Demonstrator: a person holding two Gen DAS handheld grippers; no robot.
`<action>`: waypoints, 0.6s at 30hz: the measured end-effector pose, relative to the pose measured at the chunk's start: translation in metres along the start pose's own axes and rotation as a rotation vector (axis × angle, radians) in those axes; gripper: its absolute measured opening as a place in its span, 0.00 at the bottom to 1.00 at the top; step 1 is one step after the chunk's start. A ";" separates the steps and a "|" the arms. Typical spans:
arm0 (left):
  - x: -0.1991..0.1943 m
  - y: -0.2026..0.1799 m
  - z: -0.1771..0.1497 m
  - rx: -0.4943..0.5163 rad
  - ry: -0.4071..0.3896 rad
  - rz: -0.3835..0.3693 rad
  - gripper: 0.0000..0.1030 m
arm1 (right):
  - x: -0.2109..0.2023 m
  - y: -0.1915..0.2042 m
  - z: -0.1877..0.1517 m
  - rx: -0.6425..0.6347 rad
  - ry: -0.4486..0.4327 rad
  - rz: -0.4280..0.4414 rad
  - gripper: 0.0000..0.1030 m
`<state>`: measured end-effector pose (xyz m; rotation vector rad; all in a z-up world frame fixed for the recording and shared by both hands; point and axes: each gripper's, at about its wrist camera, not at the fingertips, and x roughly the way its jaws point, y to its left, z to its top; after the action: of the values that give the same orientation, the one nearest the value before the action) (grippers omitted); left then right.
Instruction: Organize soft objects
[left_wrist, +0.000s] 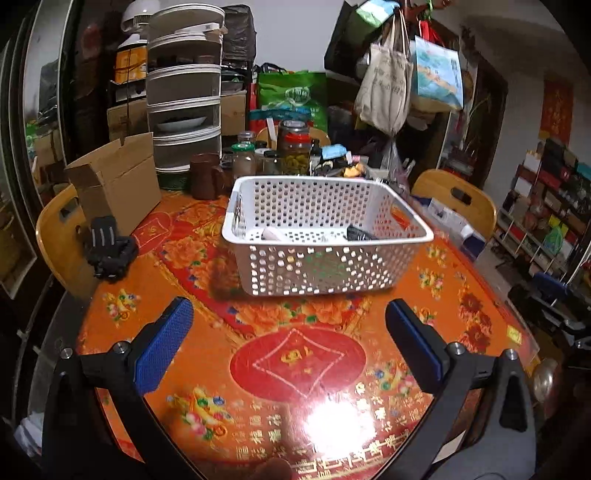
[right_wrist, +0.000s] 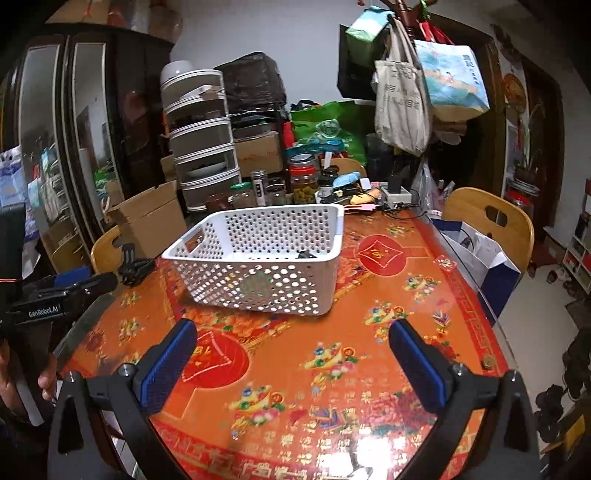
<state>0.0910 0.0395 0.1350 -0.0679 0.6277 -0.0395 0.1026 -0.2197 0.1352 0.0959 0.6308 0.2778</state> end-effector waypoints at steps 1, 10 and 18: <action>0.000 -0.004 0.000 0.007 0.000 0.000 1.00 | 0.002 0.002 0.002 -0.004 0.006 0.004 1.00; 0.020 -0.023 0.005 0.022 0.034 0.002 1.00 | 0.027 0.010 0.018 -0.023 0.046 0.023 1.00; 0.034 -0.014 0.017 0.022 0.027 0.020 1.00 | 0.036 0.015 0.018 -0.033 0.067 0.037 1.00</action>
<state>0.1282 0.0248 0.1299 -0.0396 0.6547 -0.0286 0.1377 -0.1956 0.1320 0.0673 0.6909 0.3281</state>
